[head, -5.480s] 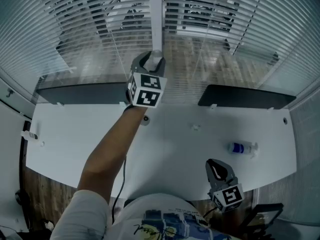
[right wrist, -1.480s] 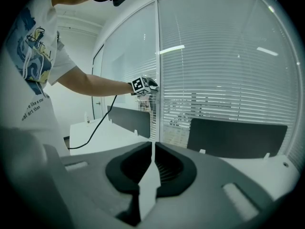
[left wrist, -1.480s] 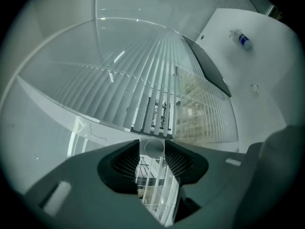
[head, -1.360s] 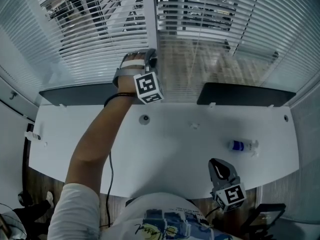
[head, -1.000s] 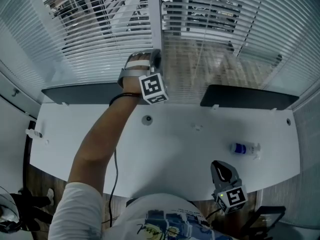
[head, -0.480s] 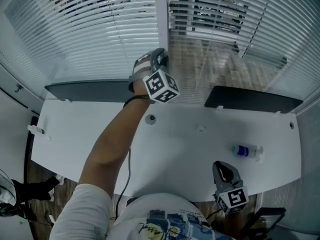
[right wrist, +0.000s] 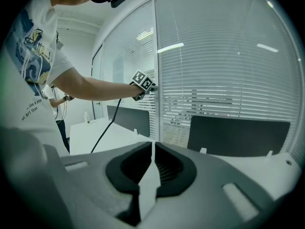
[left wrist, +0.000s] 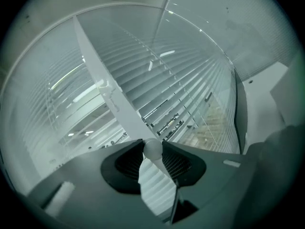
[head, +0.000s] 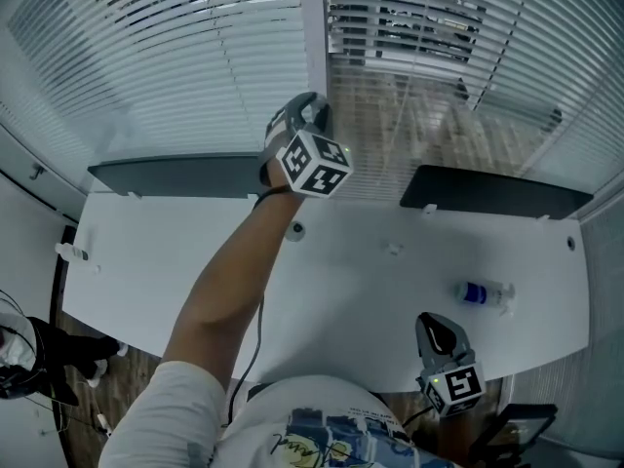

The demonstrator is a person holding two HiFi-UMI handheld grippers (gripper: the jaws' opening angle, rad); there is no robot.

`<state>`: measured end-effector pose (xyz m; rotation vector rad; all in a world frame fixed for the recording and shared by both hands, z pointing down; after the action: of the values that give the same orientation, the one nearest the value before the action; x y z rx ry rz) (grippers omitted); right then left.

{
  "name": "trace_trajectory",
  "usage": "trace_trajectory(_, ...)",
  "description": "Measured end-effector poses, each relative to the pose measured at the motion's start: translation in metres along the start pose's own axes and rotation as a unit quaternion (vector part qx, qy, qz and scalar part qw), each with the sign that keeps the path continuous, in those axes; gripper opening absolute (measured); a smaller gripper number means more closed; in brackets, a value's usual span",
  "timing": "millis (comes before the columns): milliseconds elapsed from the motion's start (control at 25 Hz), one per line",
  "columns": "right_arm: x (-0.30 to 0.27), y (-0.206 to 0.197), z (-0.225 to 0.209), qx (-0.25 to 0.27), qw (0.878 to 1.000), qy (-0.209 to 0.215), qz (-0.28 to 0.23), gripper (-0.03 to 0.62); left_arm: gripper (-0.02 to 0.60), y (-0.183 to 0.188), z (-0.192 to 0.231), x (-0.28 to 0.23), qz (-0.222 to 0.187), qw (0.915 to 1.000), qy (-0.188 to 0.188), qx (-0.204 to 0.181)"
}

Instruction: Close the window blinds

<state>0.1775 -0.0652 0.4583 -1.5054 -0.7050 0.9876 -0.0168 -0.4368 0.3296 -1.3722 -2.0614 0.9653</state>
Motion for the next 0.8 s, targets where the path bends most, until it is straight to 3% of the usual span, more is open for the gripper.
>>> trace_trajectory(200,0.000,0.000,0.000,-0.002,1.000,0.000,-0.001,0.012,0.125,-0.001,0.004,0.002,-0.002,0.9939,0.021,0.108)
trace_trajectory(440,0.000,-0.002,-0.002,-0.001,1.000,-0.001,0.000,0.012,0.126,-0.004,0.010,0.002,-0.005,0.9750,0.040,0.218)
trace_trajectory(640,0.000,-0.002,-0.003,-0.005,1.000,-0.002,-0.002,0.012,0.126,-0.006,0.014,0.003,-0.008,0.9478,0.053,0.314)
trace_trajectory(800,-0.001,-0.003,-0.003,-0.007,1.000,-0.003,-0.004,0.012,0.126,-0.008,0.014,0.002,-0.009,0.9294,0.052,0.365)
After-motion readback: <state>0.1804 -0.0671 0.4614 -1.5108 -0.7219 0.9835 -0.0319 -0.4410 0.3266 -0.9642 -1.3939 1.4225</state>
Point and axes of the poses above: the fingertips, and each gripper's own axes: x backward along the fingers, z to its left, y out of its top, the point moved 2 cm from there along x, backward along the fingers, and after that the axes turned 12 degrees about -z, right-handed, at the moved point
